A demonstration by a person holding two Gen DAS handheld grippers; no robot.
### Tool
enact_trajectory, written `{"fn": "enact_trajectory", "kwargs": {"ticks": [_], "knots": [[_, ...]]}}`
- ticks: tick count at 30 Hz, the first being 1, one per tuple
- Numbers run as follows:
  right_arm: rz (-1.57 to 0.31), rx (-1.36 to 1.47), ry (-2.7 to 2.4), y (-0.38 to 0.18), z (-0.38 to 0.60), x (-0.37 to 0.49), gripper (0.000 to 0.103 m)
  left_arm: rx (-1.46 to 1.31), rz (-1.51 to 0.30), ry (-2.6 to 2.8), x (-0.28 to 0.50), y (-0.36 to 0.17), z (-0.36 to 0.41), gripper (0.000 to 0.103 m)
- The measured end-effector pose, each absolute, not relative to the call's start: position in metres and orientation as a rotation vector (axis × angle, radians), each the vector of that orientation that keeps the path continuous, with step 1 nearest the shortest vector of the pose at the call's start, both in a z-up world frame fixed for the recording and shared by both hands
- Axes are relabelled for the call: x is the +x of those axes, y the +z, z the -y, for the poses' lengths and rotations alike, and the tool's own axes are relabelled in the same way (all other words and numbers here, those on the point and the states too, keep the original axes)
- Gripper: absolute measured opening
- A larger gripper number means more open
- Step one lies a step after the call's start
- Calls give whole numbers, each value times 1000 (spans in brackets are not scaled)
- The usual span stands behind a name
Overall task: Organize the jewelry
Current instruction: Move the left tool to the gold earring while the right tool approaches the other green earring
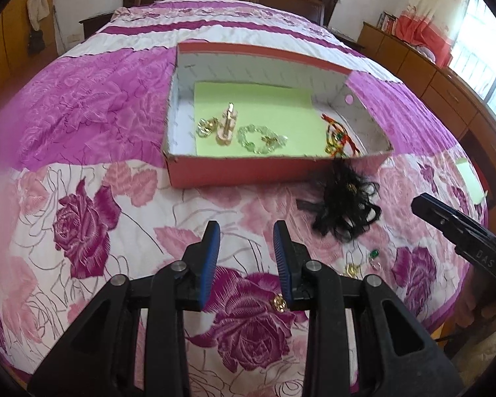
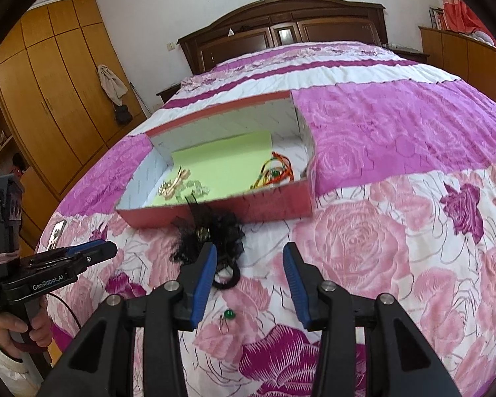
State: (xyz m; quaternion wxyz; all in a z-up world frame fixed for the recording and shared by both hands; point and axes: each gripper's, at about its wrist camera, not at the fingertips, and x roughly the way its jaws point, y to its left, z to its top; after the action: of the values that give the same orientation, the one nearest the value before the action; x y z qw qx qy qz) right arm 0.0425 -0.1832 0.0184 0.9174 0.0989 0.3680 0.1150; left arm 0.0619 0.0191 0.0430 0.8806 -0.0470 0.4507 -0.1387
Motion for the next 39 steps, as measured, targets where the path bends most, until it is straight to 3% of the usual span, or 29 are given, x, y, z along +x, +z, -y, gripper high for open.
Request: {"fn": "enact_trajectory", "kwargs": {"ticks": [34, 39], "knots": [[-898, 117, 275, -30, 154, 30, 45, 23, -1029, -386, 33, 6, 10, 23], [-893, 101, 279, -33, 152, 30, 45, 59, -1024, -380, 34, 1, 15, 14]]}}
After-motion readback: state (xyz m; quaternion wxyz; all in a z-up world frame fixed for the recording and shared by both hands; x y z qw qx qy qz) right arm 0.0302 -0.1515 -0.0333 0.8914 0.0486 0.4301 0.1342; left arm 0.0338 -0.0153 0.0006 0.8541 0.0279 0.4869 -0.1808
